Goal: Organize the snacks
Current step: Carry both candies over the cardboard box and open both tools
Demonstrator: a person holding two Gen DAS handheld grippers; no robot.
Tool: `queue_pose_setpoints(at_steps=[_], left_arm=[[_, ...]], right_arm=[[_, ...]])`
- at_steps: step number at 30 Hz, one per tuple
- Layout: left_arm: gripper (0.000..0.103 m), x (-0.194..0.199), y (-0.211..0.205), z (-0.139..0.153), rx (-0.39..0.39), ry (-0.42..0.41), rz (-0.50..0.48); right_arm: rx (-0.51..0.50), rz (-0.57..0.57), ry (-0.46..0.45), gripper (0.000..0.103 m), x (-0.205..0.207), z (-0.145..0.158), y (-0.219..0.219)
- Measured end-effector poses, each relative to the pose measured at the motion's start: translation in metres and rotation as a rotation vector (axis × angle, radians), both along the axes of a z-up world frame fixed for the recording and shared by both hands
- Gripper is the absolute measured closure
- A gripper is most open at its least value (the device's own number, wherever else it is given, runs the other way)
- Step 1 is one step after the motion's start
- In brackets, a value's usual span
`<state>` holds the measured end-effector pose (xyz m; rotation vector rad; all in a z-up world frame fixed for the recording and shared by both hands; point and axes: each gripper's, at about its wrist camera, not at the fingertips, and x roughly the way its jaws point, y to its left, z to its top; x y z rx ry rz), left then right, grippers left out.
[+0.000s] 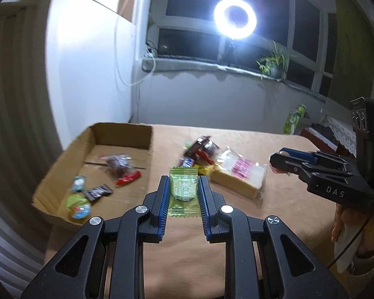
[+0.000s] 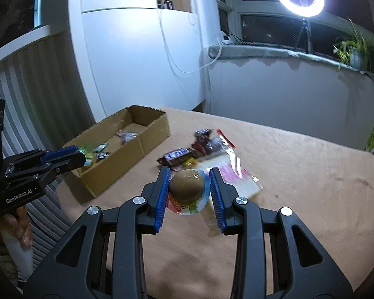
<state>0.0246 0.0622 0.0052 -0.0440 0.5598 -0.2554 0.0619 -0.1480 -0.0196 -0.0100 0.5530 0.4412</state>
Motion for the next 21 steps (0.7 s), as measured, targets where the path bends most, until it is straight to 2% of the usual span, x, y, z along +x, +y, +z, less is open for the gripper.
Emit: queue_pose_setpoints(at_steps=[10, 15, 21], left_arm=[[0.082, 0.011, 0.061, -0.006, -0.026, -0.007, 0.103], [0.082, 0.028, 0.094, -0.022, -0.041, 0.028, 0.164], [0.082, 0.050, 0.113, -0.043, -0.050, 0.081, 0.196]], right_arm=[[-0.056, 0.118, -0.018, 0.069, 0.022, 0.013, 0.086], [-0.066, 0.188, -0.016, 0.069, 0.042, 0.012, 0.130], [-0.070, 0.263, -0.006, 0.069, 0.071, 0.005, 0.175]])
